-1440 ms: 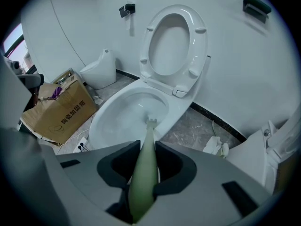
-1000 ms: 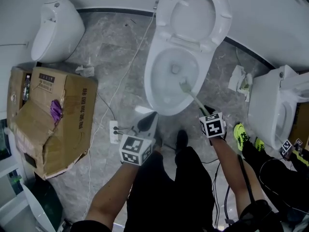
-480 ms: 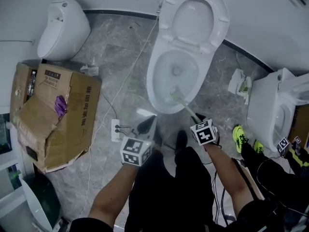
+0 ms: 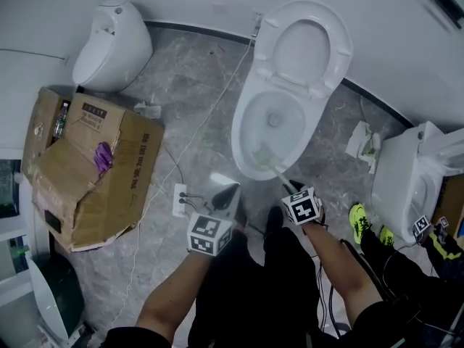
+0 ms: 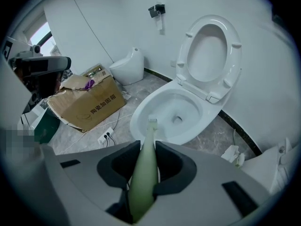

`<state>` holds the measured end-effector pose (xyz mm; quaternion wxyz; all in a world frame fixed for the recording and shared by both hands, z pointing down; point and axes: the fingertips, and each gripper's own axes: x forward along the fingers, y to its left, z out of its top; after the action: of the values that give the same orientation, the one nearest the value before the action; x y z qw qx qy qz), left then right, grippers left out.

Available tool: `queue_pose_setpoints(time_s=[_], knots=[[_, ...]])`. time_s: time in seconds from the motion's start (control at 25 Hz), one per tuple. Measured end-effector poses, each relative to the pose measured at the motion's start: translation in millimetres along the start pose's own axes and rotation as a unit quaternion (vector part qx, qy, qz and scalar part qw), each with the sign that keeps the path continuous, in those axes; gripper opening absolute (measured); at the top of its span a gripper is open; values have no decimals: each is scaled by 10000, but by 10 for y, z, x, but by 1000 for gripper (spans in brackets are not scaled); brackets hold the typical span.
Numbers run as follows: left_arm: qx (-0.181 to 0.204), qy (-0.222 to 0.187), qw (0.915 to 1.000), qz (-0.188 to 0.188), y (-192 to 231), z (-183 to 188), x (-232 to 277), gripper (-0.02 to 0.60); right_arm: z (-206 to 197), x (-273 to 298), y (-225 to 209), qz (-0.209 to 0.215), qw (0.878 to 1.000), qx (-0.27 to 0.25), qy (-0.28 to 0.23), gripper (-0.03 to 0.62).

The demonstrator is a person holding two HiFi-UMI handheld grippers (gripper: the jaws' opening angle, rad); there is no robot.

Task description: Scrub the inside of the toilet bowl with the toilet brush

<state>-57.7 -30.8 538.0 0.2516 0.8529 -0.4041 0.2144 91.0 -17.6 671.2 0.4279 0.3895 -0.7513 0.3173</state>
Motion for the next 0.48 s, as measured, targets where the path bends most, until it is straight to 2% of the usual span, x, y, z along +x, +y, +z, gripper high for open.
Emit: queue_pose_setpoints(time_s=[0.48], knots=[[132,-151,9997,151,-117,395,-250,8,303,-491,-25,59,9996,55,-286,106]])
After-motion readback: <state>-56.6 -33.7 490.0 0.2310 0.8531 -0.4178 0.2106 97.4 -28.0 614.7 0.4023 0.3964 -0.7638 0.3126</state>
